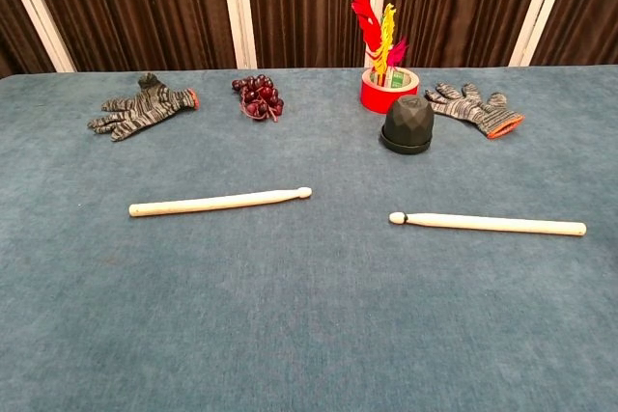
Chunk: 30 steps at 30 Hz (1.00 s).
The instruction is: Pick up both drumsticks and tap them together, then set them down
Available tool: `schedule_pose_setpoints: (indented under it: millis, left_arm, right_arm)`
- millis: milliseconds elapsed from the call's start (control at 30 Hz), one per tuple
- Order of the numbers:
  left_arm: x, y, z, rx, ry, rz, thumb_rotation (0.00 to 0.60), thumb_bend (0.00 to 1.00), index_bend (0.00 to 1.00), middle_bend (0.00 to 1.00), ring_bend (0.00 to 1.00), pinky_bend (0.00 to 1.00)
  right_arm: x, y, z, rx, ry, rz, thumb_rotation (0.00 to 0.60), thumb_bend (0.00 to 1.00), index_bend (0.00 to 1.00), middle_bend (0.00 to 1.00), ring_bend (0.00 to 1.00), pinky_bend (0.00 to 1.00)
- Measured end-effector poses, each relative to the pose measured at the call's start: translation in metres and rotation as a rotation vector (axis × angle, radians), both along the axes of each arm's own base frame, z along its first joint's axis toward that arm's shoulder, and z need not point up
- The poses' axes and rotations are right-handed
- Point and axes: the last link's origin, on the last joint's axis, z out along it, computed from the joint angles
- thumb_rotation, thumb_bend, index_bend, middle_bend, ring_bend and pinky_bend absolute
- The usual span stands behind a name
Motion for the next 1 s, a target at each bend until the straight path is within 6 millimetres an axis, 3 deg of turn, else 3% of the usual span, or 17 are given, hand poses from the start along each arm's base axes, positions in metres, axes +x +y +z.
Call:
schedule_pose_setpoints:
  millis: [433, 800, 1000]
  left_arm:
    - [-0.001, 0.001, 0.000, -0.004, 0.002, 0.007, 0.600, 0.36, 0.12, 0.00, 0.00, 0.00]
    - [-0.003, 0.002, 0.001, -0.005, 0.001, 0.014, 0.600, 0.36, 0.12, 0.00, 0.00, 0.00]
    - [-0.004, 0.002, 0.002, 0.000, 0.001, 0.021, 0.600, 0.36, 0.12, 0.00, 0.00, 0.00]
  right_arm:
    - [0.028, -0.057, -0.043, 0.124, 0.147, -0.029, 0.600, 0.19, 0.24, 0.24, 0.15, 0.00]
    - [0.029, -0.081, -0.074, 0.199, 0.237, -0.103, 0.600, 0.19, 0.30, 0.29, 0.18, 0.00]
    - [0.022, -0.085, -0.081, 0.210, 0.265, -0.126, 0.600, 0.19, 0.34, 0.33, 0.22, 0.00]
